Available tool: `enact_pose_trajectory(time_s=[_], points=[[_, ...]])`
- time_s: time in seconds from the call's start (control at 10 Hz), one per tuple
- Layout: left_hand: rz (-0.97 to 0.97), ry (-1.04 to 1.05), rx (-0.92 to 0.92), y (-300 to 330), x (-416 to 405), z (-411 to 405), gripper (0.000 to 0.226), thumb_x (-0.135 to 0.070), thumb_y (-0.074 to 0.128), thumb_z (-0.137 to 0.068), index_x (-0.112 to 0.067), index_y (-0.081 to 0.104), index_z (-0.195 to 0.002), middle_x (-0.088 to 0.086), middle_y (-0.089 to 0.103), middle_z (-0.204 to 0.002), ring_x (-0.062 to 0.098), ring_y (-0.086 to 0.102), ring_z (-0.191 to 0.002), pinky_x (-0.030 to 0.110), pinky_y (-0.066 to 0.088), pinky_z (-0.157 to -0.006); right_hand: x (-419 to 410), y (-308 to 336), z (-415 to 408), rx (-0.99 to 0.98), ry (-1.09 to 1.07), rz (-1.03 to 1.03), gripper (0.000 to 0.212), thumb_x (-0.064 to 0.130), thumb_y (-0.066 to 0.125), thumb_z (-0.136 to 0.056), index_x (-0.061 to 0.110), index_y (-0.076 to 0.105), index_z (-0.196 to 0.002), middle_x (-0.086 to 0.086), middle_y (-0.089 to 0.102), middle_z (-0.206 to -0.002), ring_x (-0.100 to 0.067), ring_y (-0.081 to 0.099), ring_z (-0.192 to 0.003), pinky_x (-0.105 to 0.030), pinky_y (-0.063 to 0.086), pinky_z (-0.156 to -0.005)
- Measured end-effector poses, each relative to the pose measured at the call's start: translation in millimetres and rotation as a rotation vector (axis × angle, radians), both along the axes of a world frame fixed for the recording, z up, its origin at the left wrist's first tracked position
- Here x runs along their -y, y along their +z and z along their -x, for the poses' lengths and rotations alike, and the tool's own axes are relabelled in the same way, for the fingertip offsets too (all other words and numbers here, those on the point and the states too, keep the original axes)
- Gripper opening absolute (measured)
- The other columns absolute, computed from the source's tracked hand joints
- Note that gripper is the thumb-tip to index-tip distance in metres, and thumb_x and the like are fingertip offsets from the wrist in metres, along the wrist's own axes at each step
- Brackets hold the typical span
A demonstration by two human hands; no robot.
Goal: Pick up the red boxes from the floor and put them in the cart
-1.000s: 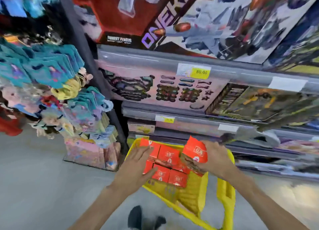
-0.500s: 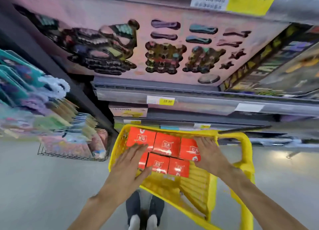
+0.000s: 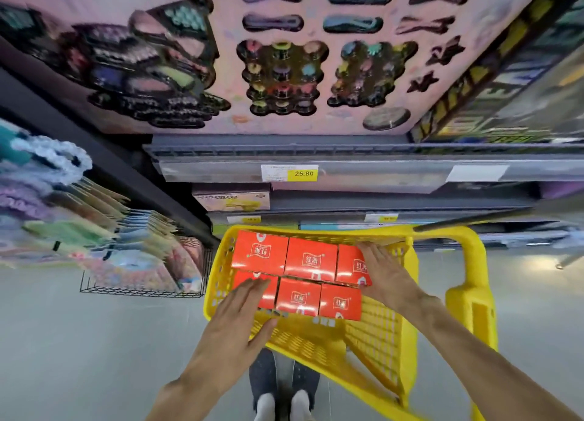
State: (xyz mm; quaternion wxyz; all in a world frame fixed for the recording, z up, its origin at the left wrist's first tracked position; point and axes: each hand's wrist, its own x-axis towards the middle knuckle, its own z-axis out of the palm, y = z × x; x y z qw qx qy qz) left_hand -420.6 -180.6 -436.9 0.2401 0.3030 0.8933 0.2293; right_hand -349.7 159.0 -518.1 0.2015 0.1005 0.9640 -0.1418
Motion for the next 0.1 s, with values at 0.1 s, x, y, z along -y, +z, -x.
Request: enact_pose_trajectory(time_s=[0.1], points=[[0.011, -0.045, 0.004, 17.8, -3.5, 2.4, 0.063, -0.062, 0.034, -0.097, -0.037, 0.018, -0.152, -0.019, 0.026, -0.154, 0.000, 0.018, -0.143, 0.029, 0.024, -0.118, 6.3, 7.9, -7.5, 0.007, 0.014, -0.061, 0.111, 0.046, 0.080, -0.075, 0.012, 0.013, -0.155, -0.009, 0.027, -0.157, -0.026, 0.023, -0.147, -0.041, 0.024, -0.120]])
